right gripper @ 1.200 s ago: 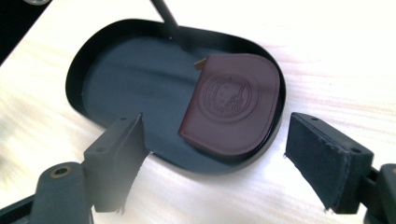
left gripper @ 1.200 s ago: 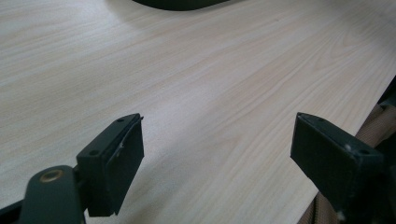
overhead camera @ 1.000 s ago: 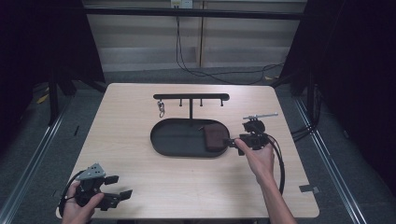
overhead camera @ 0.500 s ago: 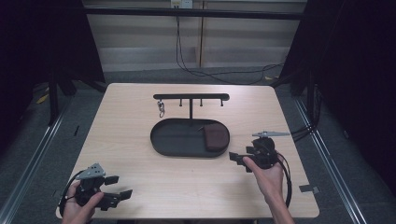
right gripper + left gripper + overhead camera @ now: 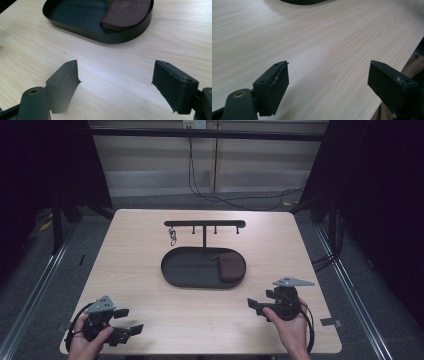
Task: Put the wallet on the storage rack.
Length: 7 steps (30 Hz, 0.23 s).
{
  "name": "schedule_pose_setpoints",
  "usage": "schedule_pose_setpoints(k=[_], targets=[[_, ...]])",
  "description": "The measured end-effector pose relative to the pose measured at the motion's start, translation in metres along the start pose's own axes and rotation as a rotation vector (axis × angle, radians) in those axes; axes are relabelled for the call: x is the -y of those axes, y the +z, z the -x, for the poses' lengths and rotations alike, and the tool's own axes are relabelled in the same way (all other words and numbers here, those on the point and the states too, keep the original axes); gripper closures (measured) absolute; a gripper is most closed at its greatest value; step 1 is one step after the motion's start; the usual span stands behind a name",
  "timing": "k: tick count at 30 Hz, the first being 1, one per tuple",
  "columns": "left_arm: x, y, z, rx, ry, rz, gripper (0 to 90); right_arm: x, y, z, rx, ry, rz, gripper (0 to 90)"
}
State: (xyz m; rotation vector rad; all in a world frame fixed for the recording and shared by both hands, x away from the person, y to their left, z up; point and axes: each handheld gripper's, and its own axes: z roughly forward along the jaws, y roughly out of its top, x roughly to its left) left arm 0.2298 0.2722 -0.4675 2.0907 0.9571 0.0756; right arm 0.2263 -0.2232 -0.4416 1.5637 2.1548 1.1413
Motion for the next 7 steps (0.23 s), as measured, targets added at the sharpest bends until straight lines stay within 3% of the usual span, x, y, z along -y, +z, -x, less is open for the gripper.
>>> schedule_pose_setpoints(k=[7], targets=[[0.000, -0.001, -0.001, -0.012, -0.012, 0.012, 17.1, 0.017, -0.004, 0.001, -0.017, 0.014, 0.006, 19.1]])
